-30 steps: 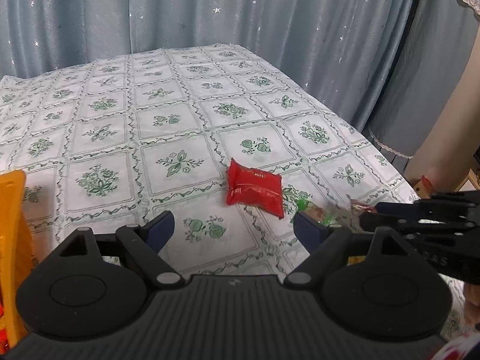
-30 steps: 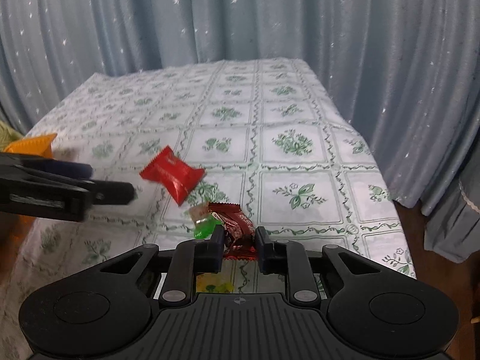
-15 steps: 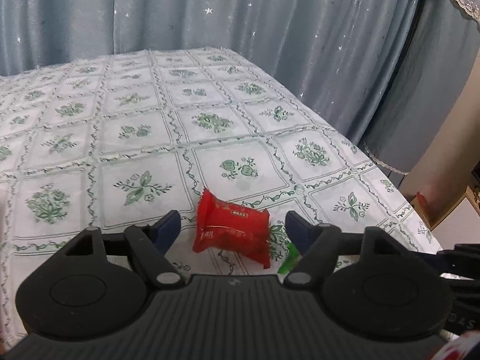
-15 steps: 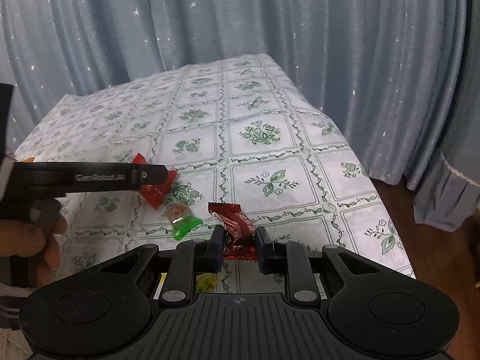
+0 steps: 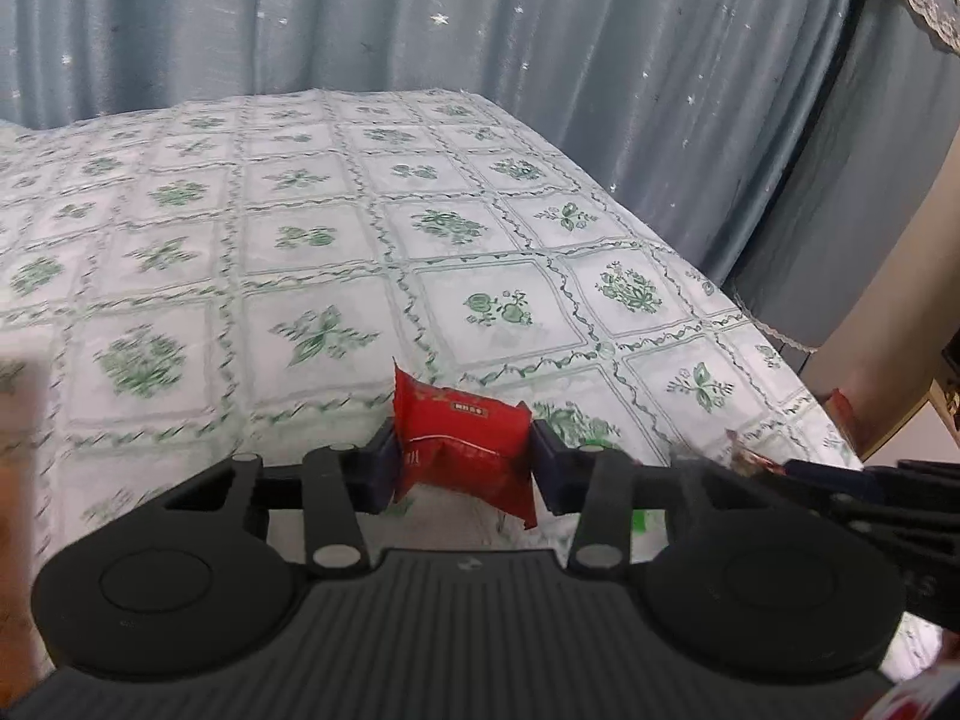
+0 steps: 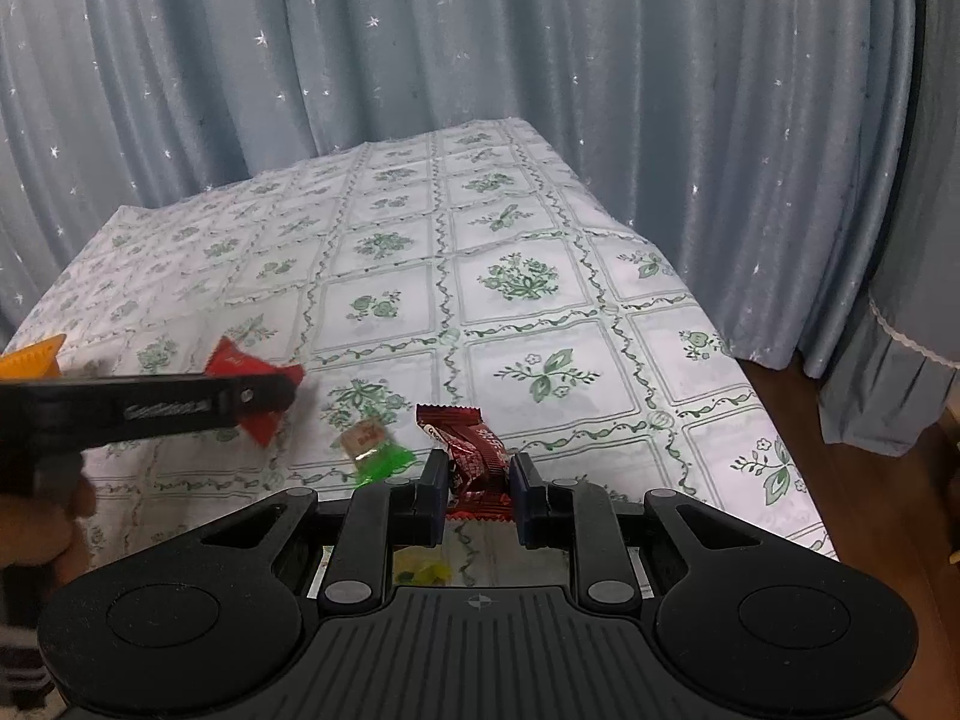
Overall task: Organize snacks
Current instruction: 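Carry the chocolate bar and the red packet over the orange tray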
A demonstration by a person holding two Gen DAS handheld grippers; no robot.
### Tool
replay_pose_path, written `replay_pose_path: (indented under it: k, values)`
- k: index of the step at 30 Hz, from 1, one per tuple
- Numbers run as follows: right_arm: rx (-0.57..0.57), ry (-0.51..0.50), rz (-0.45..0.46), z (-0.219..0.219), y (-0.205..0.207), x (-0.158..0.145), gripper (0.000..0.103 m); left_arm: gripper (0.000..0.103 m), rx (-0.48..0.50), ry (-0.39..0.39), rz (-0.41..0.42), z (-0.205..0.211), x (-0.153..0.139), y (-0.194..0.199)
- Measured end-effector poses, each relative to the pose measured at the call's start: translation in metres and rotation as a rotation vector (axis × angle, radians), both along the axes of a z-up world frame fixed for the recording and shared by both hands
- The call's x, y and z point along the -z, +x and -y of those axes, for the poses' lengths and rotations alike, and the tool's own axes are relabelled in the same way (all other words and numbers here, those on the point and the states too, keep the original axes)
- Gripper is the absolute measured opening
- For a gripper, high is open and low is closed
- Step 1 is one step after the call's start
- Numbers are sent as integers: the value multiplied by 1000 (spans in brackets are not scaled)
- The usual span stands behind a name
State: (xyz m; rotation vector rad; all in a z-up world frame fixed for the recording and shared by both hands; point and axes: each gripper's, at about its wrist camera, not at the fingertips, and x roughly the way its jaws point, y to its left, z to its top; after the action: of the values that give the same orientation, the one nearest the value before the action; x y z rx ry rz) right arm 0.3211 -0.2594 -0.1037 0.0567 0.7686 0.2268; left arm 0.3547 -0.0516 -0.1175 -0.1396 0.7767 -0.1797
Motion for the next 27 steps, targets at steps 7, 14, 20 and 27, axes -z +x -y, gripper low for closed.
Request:
replay_pose_path:
  k: [7,14,20,27]
  values:
    - [2,-16,2,-14,-21,-15,22,41,-49,12,13,-12,-28,-55]
    - [1,12,14,-32,-61,-42,22,41,-104,9,30,-30,-58,-122]
    - [-24,35,30,-52,-103,-67,22,41,-154,-13,42,-47,-85,-178]
    - [-60,56,44,-78,-153,-86,22,41,-203,-11,59,-67,-109,-239]
